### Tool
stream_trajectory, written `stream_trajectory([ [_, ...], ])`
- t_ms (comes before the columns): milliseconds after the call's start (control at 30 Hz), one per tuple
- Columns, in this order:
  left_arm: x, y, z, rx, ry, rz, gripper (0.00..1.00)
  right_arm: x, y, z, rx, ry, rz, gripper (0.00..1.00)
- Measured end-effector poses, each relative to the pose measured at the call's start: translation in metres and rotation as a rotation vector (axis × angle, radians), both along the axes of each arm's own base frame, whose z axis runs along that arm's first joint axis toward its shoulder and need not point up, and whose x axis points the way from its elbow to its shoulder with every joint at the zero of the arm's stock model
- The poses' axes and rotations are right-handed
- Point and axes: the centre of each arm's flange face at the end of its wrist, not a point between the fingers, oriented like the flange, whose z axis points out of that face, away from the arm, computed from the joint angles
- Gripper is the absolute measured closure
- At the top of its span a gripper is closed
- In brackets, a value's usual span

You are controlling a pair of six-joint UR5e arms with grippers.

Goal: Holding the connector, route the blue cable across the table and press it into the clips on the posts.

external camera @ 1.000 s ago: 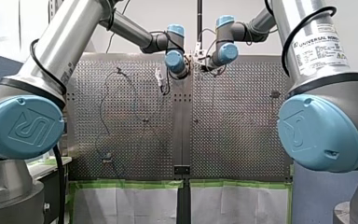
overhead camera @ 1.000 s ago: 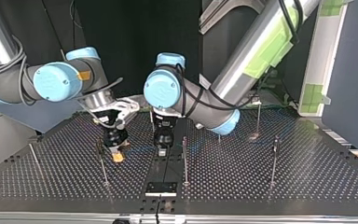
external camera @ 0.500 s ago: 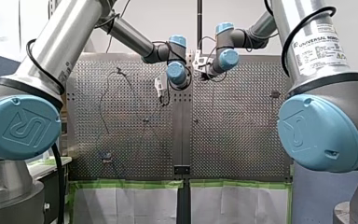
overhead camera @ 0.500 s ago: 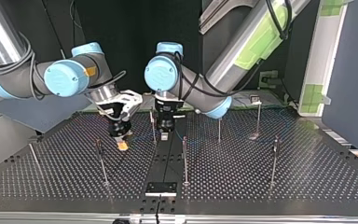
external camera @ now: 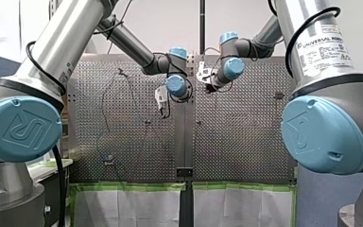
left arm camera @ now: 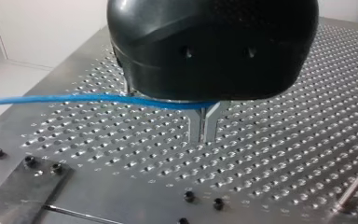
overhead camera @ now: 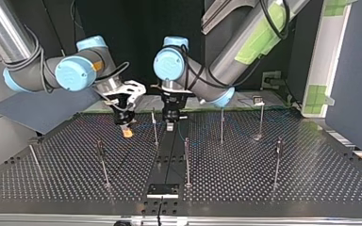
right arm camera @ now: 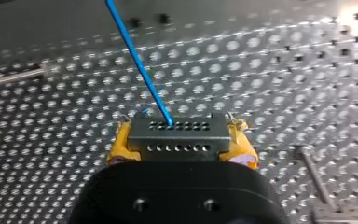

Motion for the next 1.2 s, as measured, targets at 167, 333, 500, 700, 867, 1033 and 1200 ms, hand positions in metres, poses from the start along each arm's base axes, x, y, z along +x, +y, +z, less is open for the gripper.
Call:
stream_trajectory([
  [167,-0.006,0.004,-0.018,0.000,0.001,-0.002,0.99,-0.007,0.003,-0.017,0.011,0.021,-0.011,1.00],
  [333,-0.012,0.007,-0.033,-0.001,0.001,-0.018,0.99,-0.013,0.005,-0.036,0.015,0.025,-0.020,1.00],
  [500,-0.019,0.011,-0.050,0.001,0.002,-0.036,0.99,-0.019,0.009,-0.053,0.016,0.025,-0.030,1.00],
  [700,-0.029,0.016,-0.070,0.002,0.003,-0.053,0.99,-0.024,0.015,-0.073,0.016,0.028,-0.036,1.00],
  [867,-0.039,0.020,-0.096,0.018,0.032,-0.082,0.99,-0.028,0.022,-0.088,0.017,0.029,-0.037,1.00],
  [1033,-0.051,0.024,-0.126,0.036,0.074,-0.118,0.99,-0.034,0.029,-0.103,0.029,0.050,-0.042,1.00],
  [1200,-0.065,0.031,-0.147,0.037,0.106,-0.154,0.99,-0.040,0.030,-0.112,0.016,0.086,-0.047,1.00],
])
